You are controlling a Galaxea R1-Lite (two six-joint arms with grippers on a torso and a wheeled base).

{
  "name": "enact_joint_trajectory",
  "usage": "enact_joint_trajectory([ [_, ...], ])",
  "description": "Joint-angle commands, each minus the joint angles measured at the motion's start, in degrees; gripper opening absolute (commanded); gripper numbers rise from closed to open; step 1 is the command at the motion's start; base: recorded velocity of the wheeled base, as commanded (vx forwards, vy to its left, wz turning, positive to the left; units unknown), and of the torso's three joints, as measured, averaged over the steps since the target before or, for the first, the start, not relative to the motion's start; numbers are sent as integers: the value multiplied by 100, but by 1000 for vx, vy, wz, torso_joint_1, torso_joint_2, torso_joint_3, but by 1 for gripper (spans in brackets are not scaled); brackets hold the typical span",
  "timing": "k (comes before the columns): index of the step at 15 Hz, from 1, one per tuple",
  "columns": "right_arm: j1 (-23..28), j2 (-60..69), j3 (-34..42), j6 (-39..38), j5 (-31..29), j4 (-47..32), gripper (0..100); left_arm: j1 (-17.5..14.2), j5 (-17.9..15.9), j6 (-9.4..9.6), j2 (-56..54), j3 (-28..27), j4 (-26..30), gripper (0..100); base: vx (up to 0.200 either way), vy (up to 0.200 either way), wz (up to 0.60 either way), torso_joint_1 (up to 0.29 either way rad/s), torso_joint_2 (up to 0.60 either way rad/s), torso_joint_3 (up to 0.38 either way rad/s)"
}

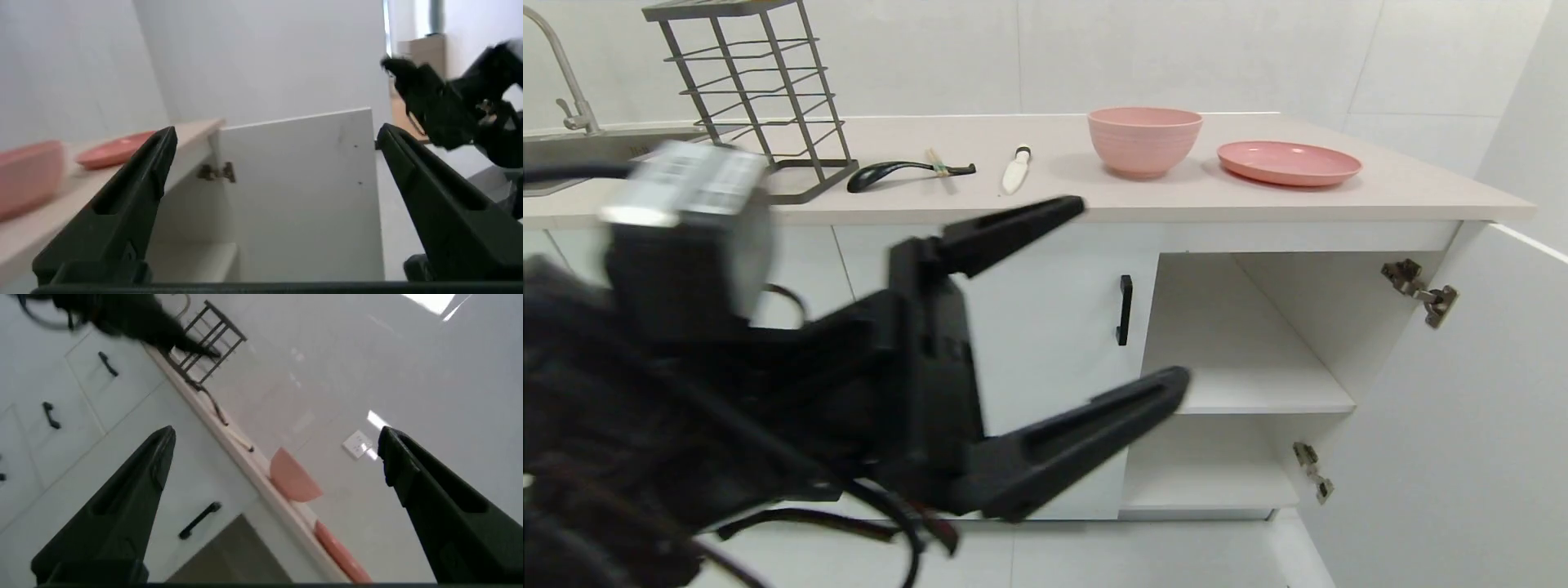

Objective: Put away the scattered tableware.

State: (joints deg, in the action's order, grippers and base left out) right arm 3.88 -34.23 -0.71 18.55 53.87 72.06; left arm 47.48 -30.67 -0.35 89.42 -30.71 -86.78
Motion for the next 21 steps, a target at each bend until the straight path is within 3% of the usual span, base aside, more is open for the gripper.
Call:
enact_joint_trajectory([
  [1, -45, 1402, 62, 8, -26, -1379, 100, -1189, 44, 97, -2614, 1287, 716, 100, 0, 0, 0, 0, 0, 0],
  [2, -54, 1613, 62, 17, -26, -1660, 100, -1277, 44, 97, -2746, 1339, 803, 100, 0, 0, 0, 0, 0, 0],
  [4, -370, 3203, 62, 78, -43, -3778, 100, -1918, 53, 141, -3765, 1726, 1594, 100, 0, 0, 0, 0, 0, 0],
  [5, -388, 3423, 71, 140, -70, -4218, 100, -2041, 53, 150, -4002, 1814, 1841, 100, 0, 0, 0, 0, 0, 0],
  [6, -388, 3414, 71, 148, -254, -4288, 100, -2349, 61, 158, -4565, 2016, 2456, 100, 0, 0, 0, 0, 0, 0],
  [9, -379, 3406, 71, -159, -2126, -5439, 100, -3368, 105, 238, -5778, 2429, 3818, 100, 0, 0, 0, 0, 0, 0],
  [10, -379, 3406, 71, -493, -2926, -6547, 100, -3984, 114, 220, -6516, 2526, 4662, 100, 0, 0, 0, 0, 0, 0],
  [11, -379, 3406, 44, -686, -3199, -7065, 100, -4397, 114, 194, -7061, 2535, 5295, 100, 0, 0, 0, 0, 0, 0],
  [13, -379, 3406, 62, -941, -3436, -6907, 100, -5012, 114, 106, -8010, 2763, 6297, 100, 0, 0, 0, 0, 0, 0],
  [14, -379, 3406, 62, -1135, -3884, -6898, 100, -5196, 132, 167, -8467, 3071, 6754, 100, 0, 0, 0, 0, 0, 0],
  [17, -379, 3406, 62, -1592, -4447, -6916, 100, -5161, 219, 211, -8406, 3053, 7009, 100, 0, 0, 0, 0, 0, 0],
  [20, -379, 3397, 62, -1583, -4534, -6925, 100, -4414, 202, 194, -8309, 2904, 6965, 100, 0, 0, 0, 0, 0, 0],
  [21, -379, 3397, 62, -1583, -4534, -6925, 100, -4353, 193, 281, -8414, 3053, 7026, 100, 0, 0, 0, 0, 0, 0],
])
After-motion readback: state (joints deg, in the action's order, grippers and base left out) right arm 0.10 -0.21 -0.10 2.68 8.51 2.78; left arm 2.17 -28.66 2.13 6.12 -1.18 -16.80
